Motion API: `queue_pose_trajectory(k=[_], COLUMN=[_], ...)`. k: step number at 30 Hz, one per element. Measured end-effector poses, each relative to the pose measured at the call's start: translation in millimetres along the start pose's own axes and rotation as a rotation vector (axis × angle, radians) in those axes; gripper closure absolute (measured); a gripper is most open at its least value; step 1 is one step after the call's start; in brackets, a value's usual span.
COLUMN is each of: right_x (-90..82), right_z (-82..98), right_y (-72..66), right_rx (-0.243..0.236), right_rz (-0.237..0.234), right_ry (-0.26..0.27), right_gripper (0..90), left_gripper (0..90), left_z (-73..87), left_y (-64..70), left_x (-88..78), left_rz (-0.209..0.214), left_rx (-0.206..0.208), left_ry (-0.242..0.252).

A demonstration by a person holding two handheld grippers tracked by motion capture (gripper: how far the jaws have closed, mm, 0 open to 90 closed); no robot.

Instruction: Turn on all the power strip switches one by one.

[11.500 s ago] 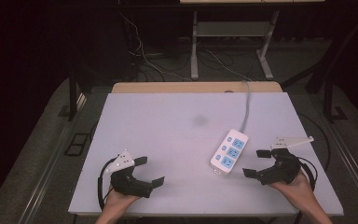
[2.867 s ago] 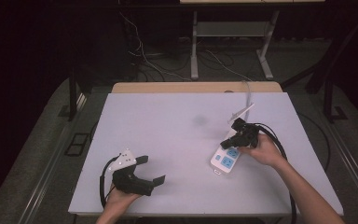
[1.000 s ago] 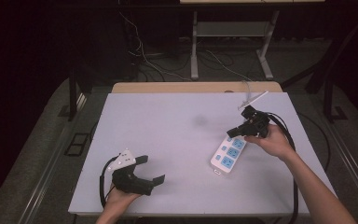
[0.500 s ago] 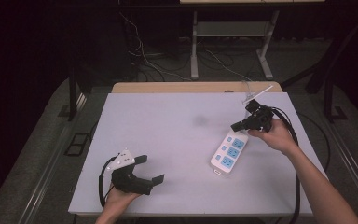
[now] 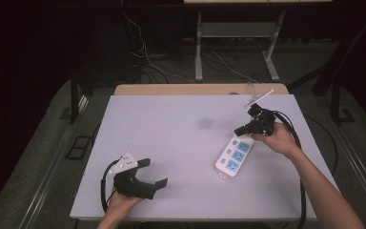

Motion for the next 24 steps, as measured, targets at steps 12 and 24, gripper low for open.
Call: queue_pose_trajectory(k=[12,24], right_x=[11.2,20.6], right_z=[4.2,9.8], right_y=[2.8,0.6], right_rx=[0.013,0.009], right_rz=[-0.001,-0.011], right_ry=[-0.026,-0.046], right_gripper=[90.0,90.0], left_gripper=[0.0,0.0], left_z=[-0.7,-1.1], left_y=[-0.7,-1.3], left_x=[-1.0,-2.1], left_rz=[-0.005,-0.007], left_rx=[-0.003,0.0], left_ry=[0.006,0.008])
Point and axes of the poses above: each handheld gripper's, and its own axes: x roughly forward along the jaws, z roughly out of its underside, y roughly to its right, the point moved 8 cm from there along x, roughly forward along the jaws, and after that the axes turned 1 degree about y, right-handed, at the moved point
